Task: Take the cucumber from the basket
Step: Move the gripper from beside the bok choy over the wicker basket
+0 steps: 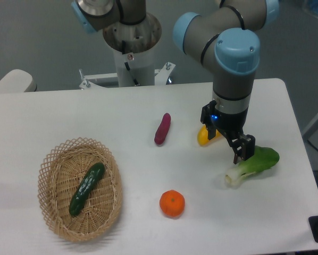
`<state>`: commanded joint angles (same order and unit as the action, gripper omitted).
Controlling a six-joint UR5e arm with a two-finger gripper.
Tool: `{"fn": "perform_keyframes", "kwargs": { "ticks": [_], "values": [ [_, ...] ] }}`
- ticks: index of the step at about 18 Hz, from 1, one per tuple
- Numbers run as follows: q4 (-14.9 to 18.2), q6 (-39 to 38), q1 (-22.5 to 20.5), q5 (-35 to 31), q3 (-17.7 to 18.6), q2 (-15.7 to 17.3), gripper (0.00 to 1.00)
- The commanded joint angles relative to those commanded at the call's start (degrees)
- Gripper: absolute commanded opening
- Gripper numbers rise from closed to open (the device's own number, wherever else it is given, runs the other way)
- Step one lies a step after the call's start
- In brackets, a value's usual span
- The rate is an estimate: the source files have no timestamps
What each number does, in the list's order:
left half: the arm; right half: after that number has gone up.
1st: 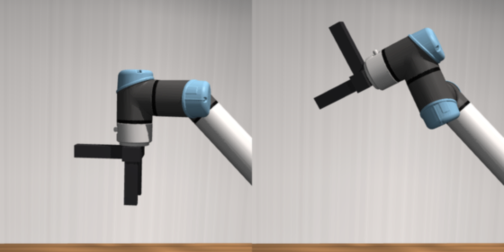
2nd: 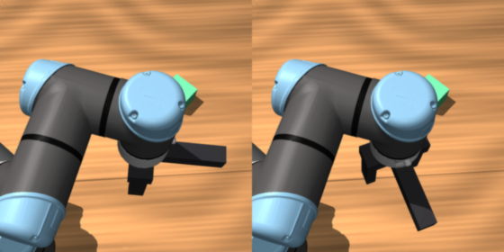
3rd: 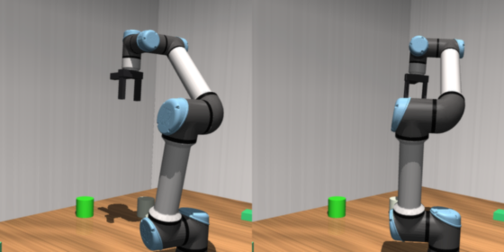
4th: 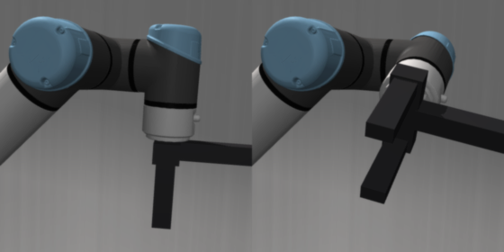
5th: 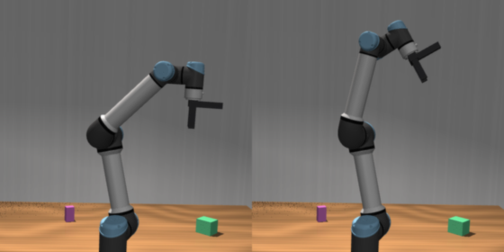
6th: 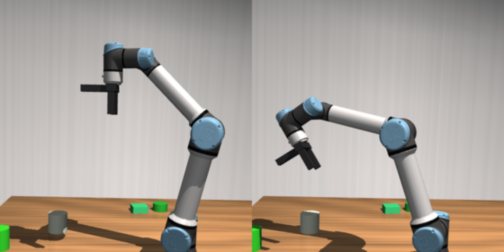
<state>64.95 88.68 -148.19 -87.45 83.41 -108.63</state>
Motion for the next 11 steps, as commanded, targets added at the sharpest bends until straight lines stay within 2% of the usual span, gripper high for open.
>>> {"fn": "perform_keyframes", "kwargs": {
  "ticks": [6, 9, 11],
  "values": [
    [0.4, -1.0, 0.6, -0.8, 0.1, 0.0, 1.0],
    [0.2, -1.3, 1.0, -0.7, 3.9, 1.7, 1.0],
    [0.3, -5.0, 1.8, -0.9, 6.2, 3.2, 1.0]
  ]
}}
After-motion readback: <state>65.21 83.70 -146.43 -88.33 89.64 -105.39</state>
